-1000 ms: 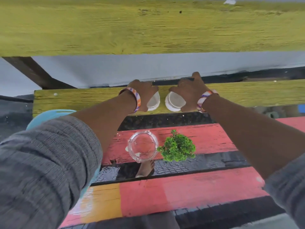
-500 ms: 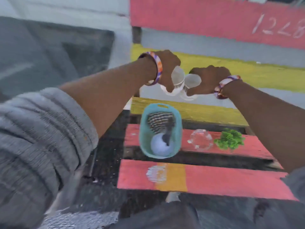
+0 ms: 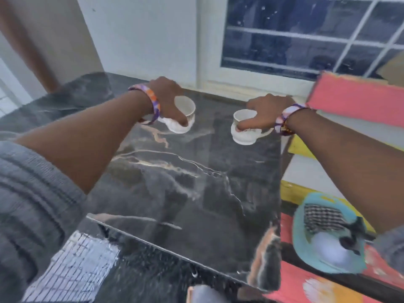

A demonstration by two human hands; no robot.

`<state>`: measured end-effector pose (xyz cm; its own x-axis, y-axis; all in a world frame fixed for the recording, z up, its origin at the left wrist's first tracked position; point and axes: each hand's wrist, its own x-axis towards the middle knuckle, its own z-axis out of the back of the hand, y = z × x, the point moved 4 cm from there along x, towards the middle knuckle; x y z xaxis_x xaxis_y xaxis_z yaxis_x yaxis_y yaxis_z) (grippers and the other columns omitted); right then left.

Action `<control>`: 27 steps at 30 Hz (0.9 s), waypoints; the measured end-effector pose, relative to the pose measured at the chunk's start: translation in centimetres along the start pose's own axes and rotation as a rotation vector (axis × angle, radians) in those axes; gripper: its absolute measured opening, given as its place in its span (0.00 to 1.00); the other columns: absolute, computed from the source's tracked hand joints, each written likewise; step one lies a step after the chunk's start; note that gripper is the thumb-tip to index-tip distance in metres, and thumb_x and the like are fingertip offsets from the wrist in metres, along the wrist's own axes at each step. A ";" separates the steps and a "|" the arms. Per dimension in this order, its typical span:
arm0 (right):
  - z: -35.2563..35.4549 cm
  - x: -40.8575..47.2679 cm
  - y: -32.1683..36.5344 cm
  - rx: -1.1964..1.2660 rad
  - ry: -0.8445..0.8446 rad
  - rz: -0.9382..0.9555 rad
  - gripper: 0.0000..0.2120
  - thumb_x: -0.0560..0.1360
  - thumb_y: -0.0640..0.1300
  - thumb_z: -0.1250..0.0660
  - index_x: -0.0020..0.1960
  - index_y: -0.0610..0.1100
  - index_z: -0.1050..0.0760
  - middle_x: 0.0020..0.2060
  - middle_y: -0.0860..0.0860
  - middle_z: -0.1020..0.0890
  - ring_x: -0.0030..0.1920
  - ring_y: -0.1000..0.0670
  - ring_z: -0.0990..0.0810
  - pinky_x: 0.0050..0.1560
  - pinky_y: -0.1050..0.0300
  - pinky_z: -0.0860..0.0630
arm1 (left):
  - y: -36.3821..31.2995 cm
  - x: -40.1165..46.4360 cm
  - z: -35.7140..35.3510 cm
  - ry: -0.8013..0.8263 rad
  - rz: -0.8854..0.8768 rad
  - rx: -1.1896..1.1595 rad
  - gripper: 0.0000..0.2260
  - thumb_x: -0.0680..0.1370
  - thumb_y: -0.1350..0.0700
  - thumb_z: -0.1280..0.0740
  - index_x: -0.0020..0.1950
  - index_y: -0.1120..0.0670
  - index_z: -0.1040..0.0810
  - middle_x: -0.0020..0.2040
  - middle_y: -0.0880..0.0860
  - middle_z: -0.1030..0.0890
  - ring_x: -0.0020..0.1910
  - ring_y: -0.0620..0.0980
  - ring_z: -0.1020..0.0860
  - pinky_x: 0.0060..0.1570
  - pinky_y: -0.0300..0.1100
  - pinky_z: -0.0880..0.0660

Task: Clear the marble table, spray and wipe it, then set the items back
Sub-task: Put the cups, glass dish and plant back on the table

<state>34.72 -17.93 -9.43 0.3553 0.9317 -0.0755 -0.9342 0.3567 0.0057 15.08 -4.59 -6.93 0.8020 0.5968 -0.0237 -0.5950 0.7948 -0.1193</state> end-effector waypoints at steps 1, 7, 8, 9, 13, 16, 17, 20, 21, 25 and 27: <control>0.0 1.2 1.2 0.034 0.000 0.012 0.25 0.61 0.72 0.41 0.48 0.55 0.27 0.46 0.51 0.22 0.47 0.44 0.24 0.47 0.54 0.28 | 2.3 0.4 0.0 -0.001 0.032 -0.003 0.32 0.54 0.37 0.33 0.51 0.56 0.21 0.49 0.59 0.18 0.46 0.56 0.23 0.48 0.45 0.25; -1.8 11.5 7.4 0.158 0.098 0.061 0.21 0.60 0.69 0.39 0.47 0.57 0.28 0.46 0.53 0.21 0.46 0.46 0.24 0.43 0.56 0.30 | 14.7 5.0 0.0 -0.006 0.190 -0.033 0.35 0.52 0.34 0.34 0.51 0.55 0.20 0.46 0.57 0.18 0.46 0.57 0.21 0.50 0.47 0.22; -2.0 13.0 8.3 0.178 0.112 0.064 0.21 0.61 0.68 0.39 0.46 0.56 0.29 0.45 0.52 0.22 0.45 0.46 0.24 0.41 0.57 0.31 | 16.4 5.6 -0.2 -0.005 0.212 -0.033 0.34 0.53 0.35 0.34 0.52 0.55 0.20 0.47 0.56 0.18 0.47 0.57 0.21 0.50 0.47 0.22; -2.0 14.7 9.4 0.195 0.119 0.070 0.20 0.62 0.67 0.38 0.46 0.56 0.30 0.45 0.51 0.22 0.45 0.46 0.24 0.39 0.57 0.32 | 18.3 6.4 -0.3 -0.014 0.229 -0.030 0.34 0.53 0.35 0.34 0.51 0.55 0.20 0.47 0.56 0.18 0.47 0.57 0.21 0.49 0.47 0.22; -1.4 20.3 14.1 0.254 0.109 0.081 0.20 0.66 0.64 0.36 0.51 0.52 0.31 0.44 0.49 0.23 0.44 0.45 0.25 0.34 0.60 0.35 | 25.1 9.3 -0.5 -0.024 0.288 -0.030 0.29 0.56 0.37 0.31 0.49 0.56 0.20 0.47 0.58 0.19 0.49 0.58 0.22 0.47 0.44 0.25; -1.1 24.1 17.7 0.307 0.086 0.082 0.19 0.68 0.61 0.37 0.51 0.50 0.31 0.44 0.48 0.22 0.44 0.44 0.24 0.36 0.58 0.32 | 29.9 11.0 -0.4 -0.020 0.345 -0.090 0.22 0.54 0.37 0.33 0.39 0.52 0.25 0.41 0.55 0.22 0.43 0.58 0.23 0.41 0.42 0.30; -1.1 25.1 18.7 0.323 0.087 0.085 0.17 0.68 0.60 0.37 0.50 0.50 0.32 0.45 0.48 0.22 0.45 0.43 0.23 0.37 0.57 0.32 | 31.2 11.5 -0.6 -0.012 0.353 -0.103 0.22 0.55 0.37 0.33 0.38 0.52 0.25 0.40 0.54 0.23 0.42 0.57 0.24 0.40 0.41 0.31; -1.4 29.7 22.2 0.366 0.104 0.077 0.17 0.70 0.58 0.38 0.56 0.55 0.33 0.51 0.47 0.22 0.48 0.42 0.23 0.41 0.55 0.30 | 36.0 13.7 -0.6 -0.030 0.370 -0.150 0.25 0.55 0.37 0.34 0.44 0.53 0.22 0.43 0.53 0.22 0.43 0.54 0.26 0.40 0.41 0.33; -1.5 31.1 23.4 0.377 0.108 0.068 0.20 0.70 0.58 0.39 0.61 0.57 0.35 0.55 0.46 0.23 0.50 0.42 0.24 0.45 0.54 0.28 | 37.5 14.6 -0.7 -0.034 0.374 -0.168 0.25 0.56 0.37 0.34 0.44 0.53 0.23 0.44 0.53 0.23 0.43 0.54 0.26 0.40 0.40 0.34; -1.5 37.1 27.9 0.383 0.105 -0.043 0.24 0.73 0.56 0.41 0.69 0.58 0.38 0.63 0.46 0.26 0.58 0.41 0.26 0.52 0.54 0.29 | 43.1 18.3 -2.1 -0.041 0.365 -0.203 0.21 0.63 0.38 0.30 0.43 0.53 0.26 0.47 0.56 0.21 0.44 0.56 0.26 0.42 0.43 0.30; -1.5 40.4 30.3 0.421 0.090 -0.142 0.18 0.73 0.55 0.41 0.62 0.55 0.31 0.60 0.47 0.23 0.55 0.42 0.25 0.49 0.55 0.28 | 45.9 20.5 -3.0 -0.057 0.366 -0.186 0.23 0.65 0.38 0.30 0.47 0.55 0.24 0.51 0.58 0.21 0.48 0.58 0.24 0.46 0.45 0.27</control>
<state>20.77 30.45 -13.84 0.4569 0.8687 -0.1913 -0.7755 0.4943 0.3927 4.39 43.77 -15.82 0.5323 0.8455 -0.0430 -0.8163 0.4991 -0.2908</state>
